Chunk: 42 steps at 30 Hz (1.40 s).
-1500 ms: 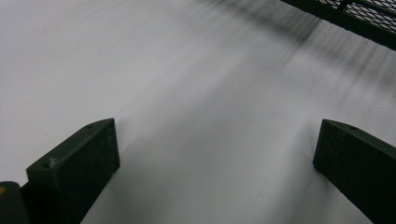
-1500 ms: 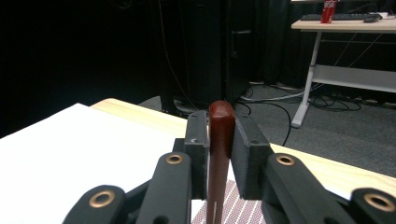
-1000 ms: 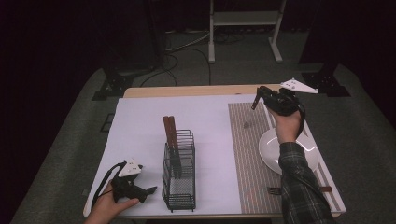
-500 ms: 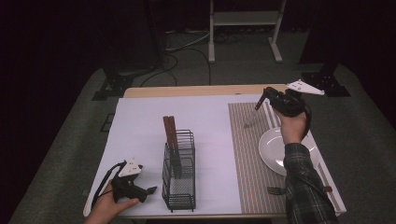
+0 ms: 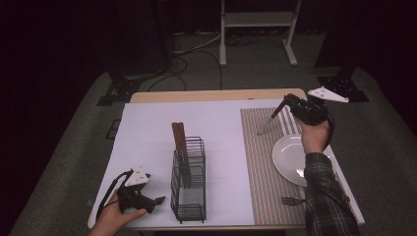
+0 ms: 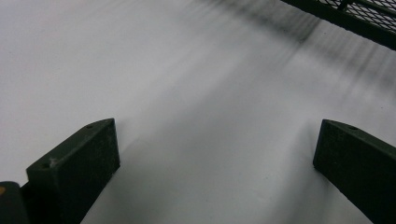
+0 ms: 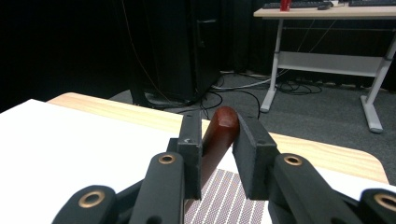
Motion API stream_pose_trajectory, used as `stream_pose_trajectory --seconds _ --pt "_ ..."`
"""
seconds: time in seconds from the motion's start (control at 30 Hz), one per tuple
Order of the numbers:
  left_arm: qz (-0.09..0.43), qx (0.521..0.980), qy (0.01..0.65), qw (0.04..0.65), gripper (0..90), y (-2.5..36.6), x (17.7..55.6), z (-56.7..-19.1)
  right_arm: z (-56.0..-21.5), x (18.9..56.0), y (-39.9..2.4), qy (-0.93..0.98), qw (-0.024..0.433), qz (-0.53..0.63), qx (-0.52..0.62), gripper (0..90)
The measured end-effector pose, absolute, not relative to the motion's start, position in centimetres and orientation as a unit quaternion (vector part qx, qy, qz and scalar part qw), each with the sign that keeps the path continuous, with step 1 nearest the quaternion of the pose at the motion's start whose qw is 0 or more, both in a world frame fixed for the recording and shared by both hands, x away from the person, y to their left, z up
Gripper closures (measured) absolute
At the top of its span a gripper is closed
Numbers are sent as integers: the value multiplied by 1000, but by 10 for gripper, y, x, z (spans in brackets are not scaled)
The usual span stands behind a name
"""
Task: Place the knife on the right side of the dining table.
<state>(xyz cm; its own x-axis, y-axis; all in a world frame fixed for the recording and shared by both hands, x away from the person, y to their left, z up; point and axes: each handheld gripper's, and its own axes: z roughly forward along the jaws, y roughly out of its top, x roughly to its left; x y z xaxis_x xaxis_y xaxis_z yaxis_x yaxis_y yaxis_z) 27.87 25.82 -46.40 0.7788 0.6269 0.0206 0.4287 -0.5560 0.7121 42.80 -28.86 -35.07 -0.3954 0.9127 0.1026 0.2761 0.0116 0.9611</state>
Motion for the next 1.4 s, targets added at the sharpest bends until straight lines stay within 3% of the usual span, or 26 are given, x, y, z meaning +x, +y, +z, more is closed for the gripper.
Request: stream_pose_trajectory --seconds 1.4 --pt "137 871 303 361 0 258 279 -464 -374 422 -316 635 316 502 495 608"
